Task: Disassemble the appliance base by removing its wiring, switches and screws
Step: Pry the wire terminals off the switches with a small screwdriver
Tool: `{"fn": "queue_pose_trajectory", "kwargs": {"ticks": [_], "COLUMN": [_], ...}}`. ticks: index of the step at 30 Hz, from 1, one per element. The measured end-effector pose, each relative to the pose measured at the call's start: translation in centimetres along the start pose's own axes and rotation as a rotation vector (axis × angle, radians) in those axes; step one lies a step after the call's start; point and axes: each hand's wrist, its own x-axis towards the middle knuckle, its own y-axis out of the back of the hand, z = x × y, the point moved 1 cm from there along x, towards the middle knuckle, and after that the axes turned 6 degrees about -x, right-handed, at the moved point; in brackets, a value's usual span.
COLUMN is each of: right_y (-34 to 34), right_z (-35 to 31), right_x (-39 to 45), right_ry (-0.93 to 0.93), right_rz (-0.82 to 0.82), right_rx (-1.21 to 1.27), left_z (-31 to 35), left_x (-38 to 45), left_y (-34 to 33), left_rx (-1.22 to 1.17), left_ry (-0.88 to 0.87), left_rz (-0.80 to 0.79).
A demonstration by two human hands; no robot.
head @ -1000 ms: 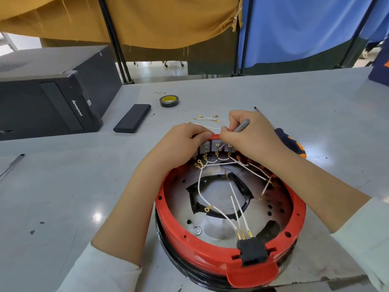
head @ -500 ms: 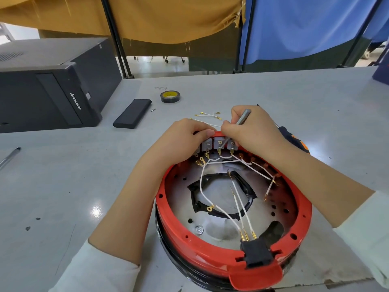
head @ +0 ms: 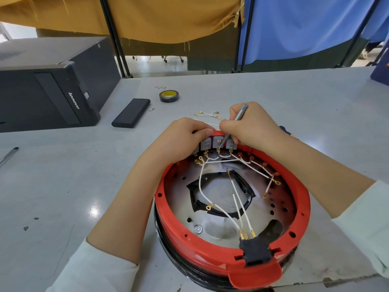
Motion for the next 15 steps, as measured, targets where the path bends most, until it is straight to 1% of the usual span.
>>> {"fn": "queue_pose_trajectory", "kwargs": {"ticks": [4,7,9,13,15], "right_y": [-0.01,-0.14,-0.31,-0.43,-0.47], "right_z": [0.09,-0.04,0.1,0.66,0.67], "right_x": [0.25,0.34,0.04,-0.44,-0.44], "right_ry": [-0.022,-0.012,0.021,0.07,0.083], "right_rz": [-0.022,-0.034,0.03,0.178,0.174], "right_rx": [-0.001,-0.075,-0.09,-0.022,-0.055], "left_z": [0.07,-0.05,-0.14,-0.23,-0.24], "left_x": [-0.06,-0.03,0.08,0.1,0.06], "left_y": [0.08,0.02,0.02,-0.01,-0.06], "left_rx": [0.012,0.017,0.011,0.002,0.005], "left_ry": [0.007,0.006,0.002,0.001,-0.004], "left_rz": [-0.007,-0.004,0.007,0.017,0.017]}}
